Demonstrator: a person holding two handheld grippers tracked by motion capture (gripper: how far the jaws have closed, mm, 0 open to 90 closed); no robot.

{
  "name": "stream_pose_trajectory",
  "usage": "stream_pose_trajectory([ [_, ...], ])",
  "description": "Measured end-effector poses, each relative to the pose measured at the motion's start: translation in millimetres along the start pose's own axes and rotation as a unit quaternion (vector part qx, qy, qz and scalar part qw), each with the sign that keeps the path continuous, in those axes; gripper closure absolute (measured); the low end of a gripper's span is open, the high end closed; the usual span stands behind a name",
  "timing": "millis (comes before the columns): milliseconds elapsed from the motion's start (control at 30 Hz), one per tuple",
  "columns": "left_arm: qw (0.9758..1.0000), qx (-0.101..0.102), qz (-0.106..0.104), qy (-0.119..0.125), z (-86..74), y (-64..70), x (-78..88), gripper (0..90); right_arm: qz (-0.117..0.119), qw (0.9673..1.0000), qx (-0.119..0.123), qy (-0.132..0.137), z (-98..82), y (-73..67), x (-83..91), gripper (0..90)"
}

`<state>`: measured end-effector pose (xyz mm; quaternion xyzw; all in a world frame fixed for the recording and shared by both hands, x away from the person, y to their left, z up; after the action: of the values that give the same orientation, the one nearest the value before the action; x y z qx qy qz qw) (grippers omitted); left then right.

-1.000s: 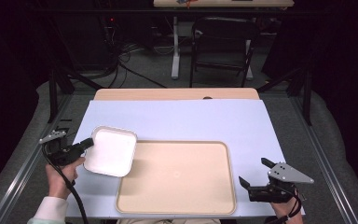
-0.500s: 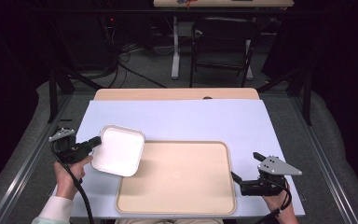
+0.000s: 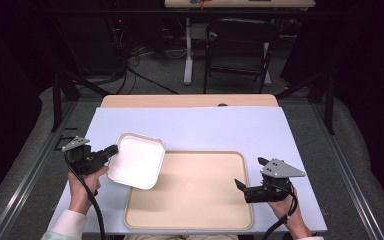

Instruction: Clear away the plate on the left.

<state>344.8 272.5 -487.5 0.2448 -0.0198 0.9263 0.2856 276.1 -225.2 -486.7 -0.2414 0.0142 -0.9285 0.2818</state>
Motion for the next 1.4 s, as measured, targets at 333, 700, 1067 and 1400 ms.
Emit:
stream_pose_trajectory([
  [333, 0.9996, -0.011, -0.024, 0.006, 5.6, 20.4, -14.3, 88.1, 0.014, 0.9998, 0.004, -0.017, 5.5, -9.7, -15.6, 0.0],
  [700, 0.9985, -0.026, -0.048, 0.007, 10.0, 40.9, -28.5, 88.0, 0.041, 0.9988, -0.002, -0.027, 11.5, -21.9, -29.4, 0.0],
  [1067, 0.9967, -0.039, -0.072, 0.002, 12.7, 60.2, -43.2, 88.0, 0.069, 0.9965, 0.007, -0.046, 17.6, -41.0, -49.9, 0.0],
  [1400, 0.9954, -0.045, -0.084, 0.009, 12.9, 75.2, -51.0, 88.0, 0.099, 0.9935, -0.005, -0.056, 19.3, -59.7, -64.6, 2.0],
])
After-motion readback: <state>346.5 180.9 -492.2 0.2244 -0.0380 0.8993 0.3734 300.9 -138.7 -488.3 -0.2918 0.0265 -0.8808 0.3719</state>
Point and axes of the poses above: each handheld gripper's, and its own axes: x roughly backward along the jaws, z roughly out of its top, y roughly to its right, the point moved 1 cm from there along -x, roughly forward along the jaws, and after that the axes turned 15 degrees about -x, right-handed, at the moved point
